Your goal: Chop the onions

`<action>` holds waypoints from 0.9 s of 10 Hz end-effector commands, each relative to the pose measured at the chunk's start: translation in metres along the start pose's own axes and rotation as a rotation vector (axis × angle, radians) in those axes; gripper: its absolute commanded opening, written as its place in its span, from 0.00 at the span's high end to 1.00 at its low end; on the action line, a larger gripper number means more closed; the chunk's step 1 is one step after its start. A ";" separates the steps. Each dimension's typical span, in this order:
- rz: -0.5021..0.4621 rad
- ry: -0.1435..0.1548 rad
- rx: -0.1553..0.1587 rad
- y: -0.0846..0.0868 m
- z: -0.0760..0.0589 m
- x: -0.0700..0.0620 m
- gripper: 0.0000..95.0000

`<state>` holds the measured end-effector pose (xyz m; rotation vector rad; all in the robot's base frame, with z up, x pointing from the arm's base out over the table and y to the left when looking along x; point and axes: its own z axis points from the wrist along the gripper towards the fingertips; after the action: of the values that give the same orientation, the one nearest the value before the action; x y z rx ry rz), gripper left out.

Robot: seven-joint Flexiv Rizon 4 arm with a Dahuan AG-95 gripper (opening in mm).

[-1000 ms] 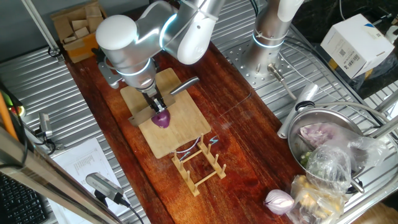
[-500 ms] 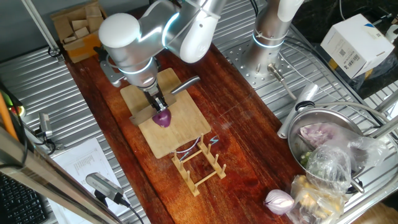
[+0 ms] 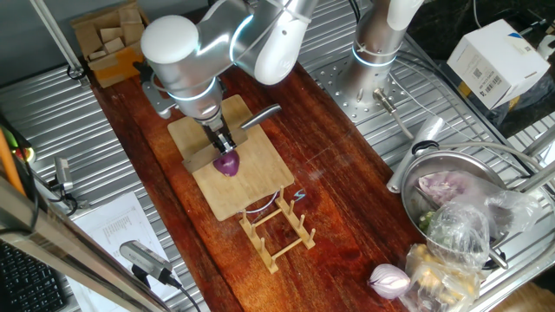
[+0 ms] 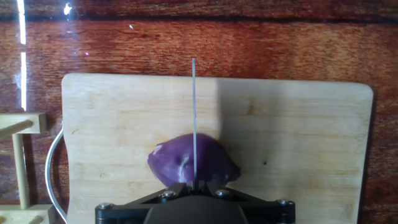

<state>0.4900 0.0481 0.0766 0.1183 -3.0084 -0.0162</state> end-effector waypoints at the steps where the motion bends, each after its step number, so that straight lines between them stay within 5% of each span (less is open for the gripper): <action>1: -0.003 -0.004 -0.011 -0.001 -0.002 0.002 1.00; 9: 0.000 -0.011 -0.008 0.002 0.010 0.003 1.00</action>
<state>0.4848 0.0491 0.0702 0.1186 -3.0173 -0.0233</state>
